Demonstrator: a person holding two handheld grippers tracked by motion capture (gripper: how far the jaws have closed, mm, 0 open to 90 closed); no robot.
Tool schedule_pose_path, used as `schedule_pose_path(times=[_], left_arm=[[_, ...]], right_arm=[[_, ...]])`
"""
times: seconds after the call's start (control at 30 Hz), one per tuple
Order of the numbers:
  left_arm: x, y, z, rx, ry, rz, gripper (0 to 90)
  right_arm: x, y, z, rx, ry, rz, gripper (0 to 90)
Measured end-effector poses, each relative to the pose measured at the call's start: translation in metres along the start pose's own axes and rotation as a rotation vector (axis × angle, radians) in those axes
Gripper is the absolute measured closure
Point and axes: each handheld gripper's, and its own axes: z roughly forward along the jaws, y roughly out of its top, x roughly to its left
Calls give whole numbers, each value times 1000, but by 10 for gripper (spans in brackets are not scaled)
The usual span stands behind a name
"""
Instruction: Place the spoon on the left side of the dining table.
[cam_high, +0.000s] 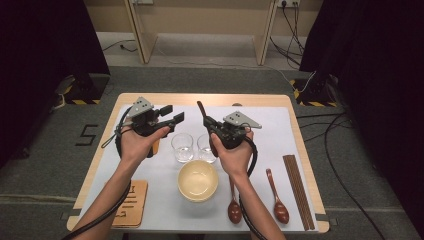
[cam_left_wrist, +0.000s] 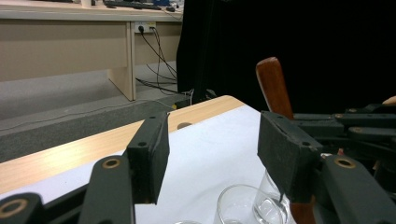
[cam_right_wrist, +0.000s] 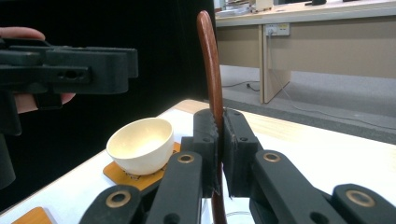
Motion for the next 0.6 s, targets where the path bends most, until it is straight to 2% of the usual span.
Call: schedule_pose_path(times=[0.33,0.6], left_arm=[[-9,9,13,-2,-43,-15,452],[-13,13,23,3,-61,-26,462]], right_arm=[[3,0,4,2,6,-6,851],[4,0,5,4,5,-7,851]])
